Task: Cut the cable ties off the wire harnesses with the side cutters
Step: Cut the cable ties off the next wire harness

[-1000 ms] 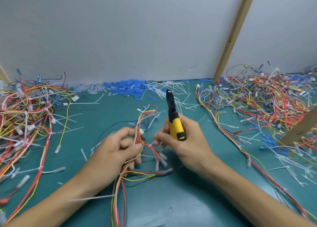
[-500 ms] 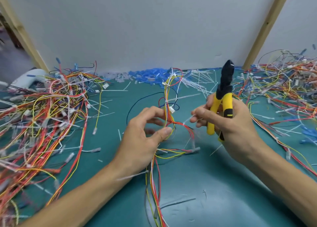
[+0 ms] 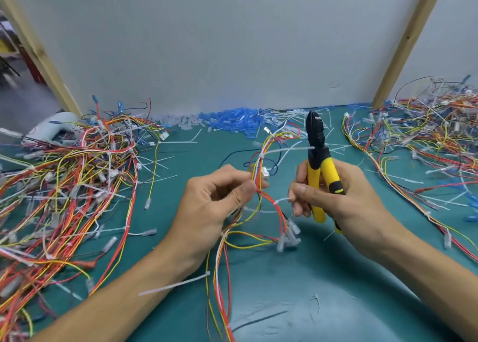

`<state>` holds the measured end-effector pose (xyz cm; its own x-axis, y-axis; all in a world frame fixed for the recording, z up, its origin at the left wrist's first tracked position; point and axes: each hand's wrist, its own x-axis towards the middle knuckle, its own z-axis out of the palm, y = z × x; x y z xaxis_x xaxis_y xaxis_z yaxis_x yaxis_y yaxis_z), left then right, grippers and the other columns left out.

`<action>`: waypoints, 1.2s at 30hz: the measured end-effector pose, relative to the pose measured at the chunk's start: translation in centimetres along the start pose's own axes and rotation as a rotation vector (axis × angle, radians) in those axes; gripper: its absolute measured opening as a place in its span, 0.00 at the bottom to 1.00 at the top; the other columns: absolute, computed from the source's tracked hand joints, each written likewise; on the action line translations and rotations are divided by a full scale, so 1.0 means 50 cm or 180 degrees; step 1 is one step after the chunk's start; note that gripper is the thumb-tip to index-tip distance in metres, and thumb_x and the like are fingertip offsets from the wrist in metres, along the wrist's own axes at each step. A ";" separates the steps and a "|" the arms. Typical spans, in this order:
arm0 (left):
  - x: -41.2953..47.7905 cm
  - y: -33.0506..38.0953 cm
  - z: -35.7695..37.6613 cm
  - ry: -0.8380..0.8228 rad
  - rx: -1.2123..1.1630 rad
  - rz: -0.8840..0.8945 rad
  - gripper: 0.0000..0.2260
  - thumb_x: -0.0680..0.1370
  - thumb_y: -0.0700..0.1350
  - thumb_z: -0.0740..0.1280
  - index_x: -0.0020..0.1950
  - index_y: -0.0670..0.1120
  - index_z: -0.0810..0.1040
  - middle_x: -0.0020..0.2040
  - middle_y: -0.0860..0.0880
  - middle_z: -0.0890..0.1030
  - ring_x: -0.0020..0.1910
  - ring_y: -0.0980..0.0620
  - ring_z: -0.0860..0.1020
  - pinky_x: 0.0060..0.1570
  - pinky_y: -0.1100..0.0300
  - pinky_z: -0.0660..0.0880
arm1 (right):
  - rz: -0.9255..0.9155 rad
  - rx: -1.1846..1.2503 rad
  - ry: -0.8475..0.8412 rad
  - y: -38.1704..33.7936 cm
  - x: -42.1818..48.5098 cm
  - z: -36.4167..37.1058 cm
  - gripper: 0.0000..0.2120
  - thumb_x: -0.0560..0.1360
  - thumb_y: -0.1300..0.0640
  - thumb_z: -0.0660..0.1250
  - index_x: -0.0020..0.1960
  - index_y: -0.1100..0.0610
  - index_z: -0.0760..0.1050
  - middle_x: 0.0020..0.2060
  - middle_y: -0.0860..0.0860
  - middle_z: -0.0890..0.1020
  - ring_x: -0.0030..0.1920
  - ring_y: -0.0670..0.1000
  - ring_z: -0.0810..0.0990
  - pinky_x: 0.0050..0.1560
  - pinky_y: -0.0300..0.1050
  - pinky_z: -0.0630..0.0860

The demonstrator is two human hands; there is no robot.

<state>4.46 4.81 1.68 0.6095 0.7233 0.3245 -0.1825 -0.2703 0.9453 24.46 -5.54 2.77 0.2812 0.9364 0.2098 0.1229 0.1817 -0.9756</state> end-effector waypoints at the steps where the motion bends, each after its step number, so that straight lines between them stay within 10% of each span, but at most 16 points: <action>1: -0.001 -0.002 0.000 -0.0014 -0.0078 -0.0063 0.08 0.75 0.51 0.72 0.48 0.49 0.89 0.45 0.36 0.79 0.42 0.52 0.75 0.44 0.63 0.69 | 0.0019 -0.0021 0.0053 0.004 0.002 -0.002 0.05 0.78 0.71 0.69 0.50 0.67 0.73 0.35 0.57 0.83 0.32 0.55 0.80 0.34 0.42 0.76; 12: 0.007 0.001 -0.009 0.0228 -0.1217 -0.0607 0.09 0.71 0.47 0.78 0.46 0.42 0.87 0.35 0.47 0.77 0.30 0.52 0.72 0.31 0.63 0.74 | 0.0220 -0.0103 0.0106 0.015 0.003 -0.005 0.03 0.80 0.70 0.68 0.50 0.66 0.75 0.32 0.54 0.80 0.29 0.51 0.75 0.30 0.38 0.73; 25: 0.006 0.011 -0.013 0.0115 -0.1856 -0.0572 0.07 0.74 0.39 0.69 0.46 0.47 0.86 0.43 0.48 0.84 0.39 0.51 0.84 0.43 0.60 0.82 | 0.0330 0.0031 -0.0715 -0.001 -0.017 0.020 0.18 0.76 0.56 0.72 0.56 0.70 0.75 0.48 0.59 0.87 0.38 0.54 0.76 0.39 0.45 0.78; 36: 0.015 0.004 -0.015 0.0769 -0.1585 -0.0656 0.07 0.74 0.42 0.71 0.52 0.46 0.80 0.44 0.50 0.83 0.37 0.50 0.85 0.38 0.62 0.81 | 0.0431 -0.0160 -0.0617 -0.002 -0.018 0.027 0.10 0.72 0.60 0.75 0.50 0.62 0.78 0.36 0.54 0.80 0.32 0.52 0.74 0.32 0.40 0.73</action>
<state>4.30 5.77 2.15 0.4886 0.8693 0.0754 -0.4546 0.1798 0.8724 22.90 -5.98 2.59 0.1109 0.9922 0.0564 0.1453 0.0400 -0.9886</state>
